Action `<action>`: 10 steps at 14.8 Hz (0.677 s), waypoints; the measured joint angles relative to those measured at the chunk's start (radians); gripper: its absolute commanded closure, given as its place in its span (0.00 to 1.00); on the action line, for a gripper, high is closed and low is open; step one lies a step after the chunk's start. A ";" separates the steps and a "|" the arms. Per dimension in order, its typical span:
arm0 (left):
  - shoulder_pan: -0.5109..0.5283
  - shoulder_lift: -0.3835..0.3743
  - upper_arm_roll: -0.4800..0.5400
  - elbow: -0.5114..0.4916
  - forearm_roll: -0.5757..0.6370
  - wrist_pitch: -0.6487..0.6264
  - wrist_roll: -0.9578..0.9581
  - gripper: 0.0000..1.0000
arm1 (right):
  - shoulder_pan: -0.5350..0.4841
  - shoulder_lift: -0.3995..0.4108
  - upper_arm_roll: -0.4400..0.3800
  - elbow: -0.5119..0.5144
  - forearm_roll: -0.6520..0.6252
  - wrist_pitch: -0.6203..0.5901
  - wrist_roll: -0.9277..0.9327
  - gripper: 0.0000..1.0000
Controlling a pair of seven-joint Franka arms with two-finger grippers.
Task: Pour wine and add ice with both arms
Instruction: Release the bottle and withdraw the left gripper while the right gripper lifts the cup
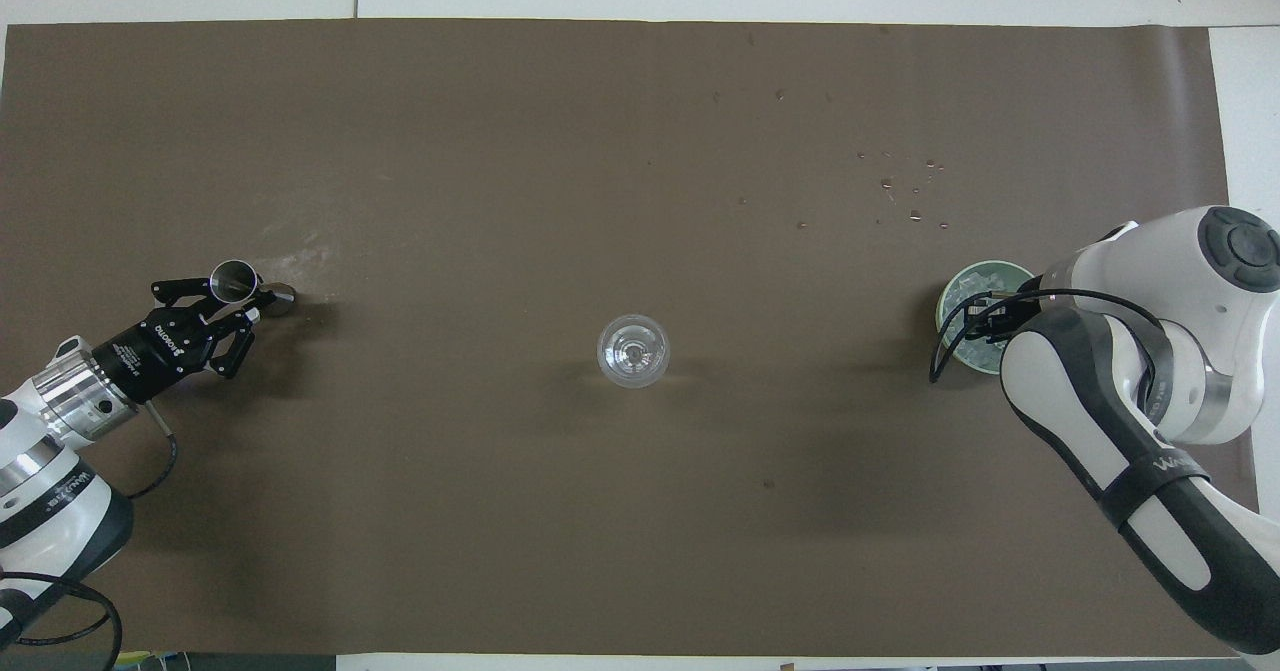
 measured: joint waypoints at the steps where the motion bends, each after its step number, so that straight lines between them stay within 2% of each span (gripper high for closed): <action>1: 0.000 0.000 0.000 -0.001 -0.003 0.003 0.000 0.65 | 0.000 0.000 0.001 0.001 0.000 0.000 0.000 0.82; 2: 0.000 -0.001 0.000 -0.001 -0.004 0.004 0.000 0.27 | 0.000 0.000 0.001 0.003 0.000 -0.001 0.000 0.82; 3: 0.000 -0.002 0.000 -0.001 -0.004 0.005 0.000 0.00 | 0.001 -0.001 0.001 0.005 0.000 -0.001 0.000 0.82; 10: 0.002 -0.014 0.004 -0.003 -0.007 0.005 0.000 0.00 | 0.002 -0.004 0.001 0.036 0.000 -0.049 0.000 0.84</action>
